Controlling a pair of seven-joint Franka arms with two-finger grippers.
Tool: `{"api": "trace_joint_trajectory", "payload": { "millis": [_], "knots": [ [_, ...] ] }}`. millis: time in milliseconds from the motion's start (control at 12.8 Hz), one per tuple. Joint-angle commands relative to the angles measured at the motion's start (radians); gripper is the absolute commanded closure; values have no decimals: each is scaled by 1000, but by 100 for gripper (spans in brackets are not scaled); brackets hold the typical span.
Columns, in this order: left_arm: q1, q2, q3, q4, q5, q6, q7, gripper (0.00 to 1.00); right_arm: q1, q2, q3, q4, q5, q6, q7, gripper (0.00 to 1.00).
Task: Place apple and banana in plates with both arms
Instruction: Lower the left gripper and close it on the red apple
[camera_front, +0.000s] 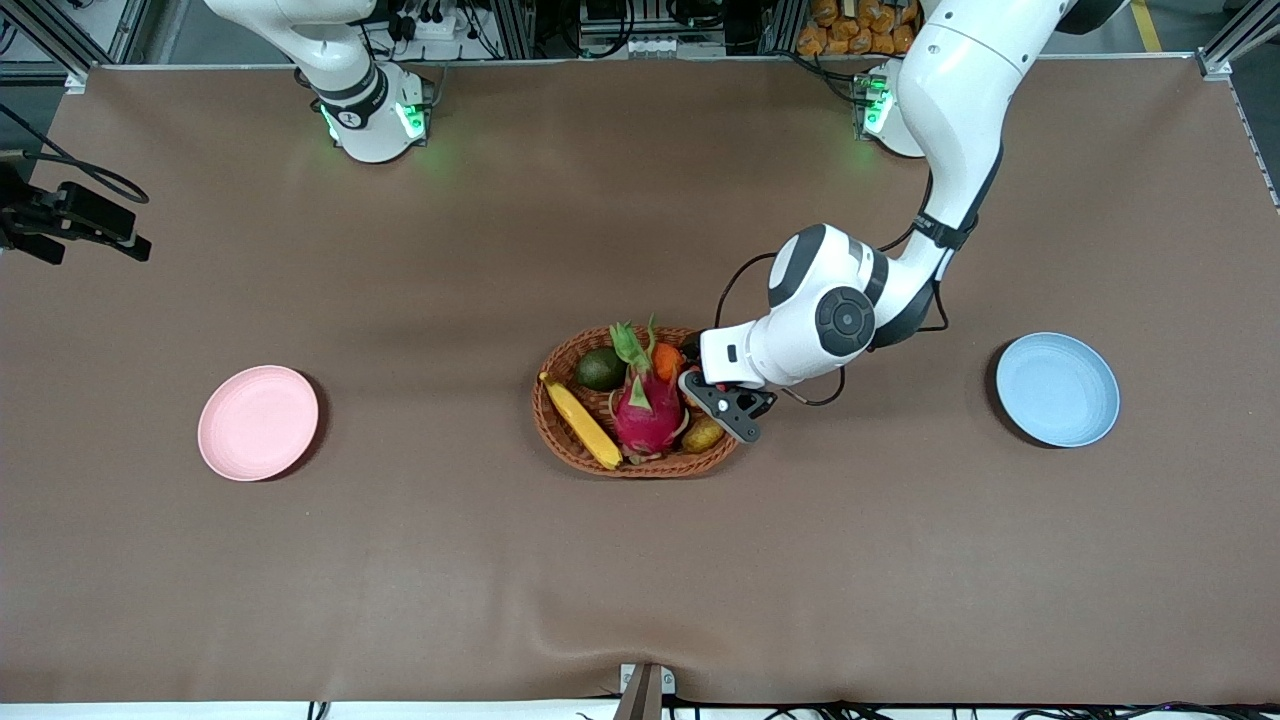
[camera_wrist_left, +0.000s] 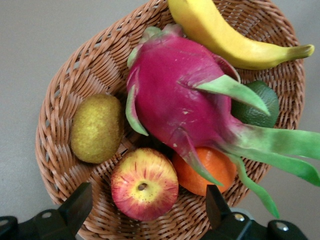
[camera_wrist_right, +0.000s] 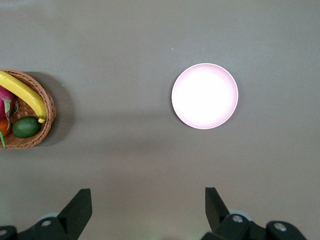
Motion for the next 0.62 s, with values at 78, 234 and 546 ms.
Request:
{"api": "trace_joint_trajectory", "payload": {
  "millis": [78,234,546],
  "knots": [
    [0,22,1,-31,2,62,17,0,-1,-13,0,-9,7,-4,-11,0],
    [-1,25,1,-39,0,71,17,0,-1,-13,-1,-9,9,-5,-11,0],
    [-14,42,1,-40,-1,103,16,0,-1,-13,0,-9,9,-5,-11,0]
  ]
}}
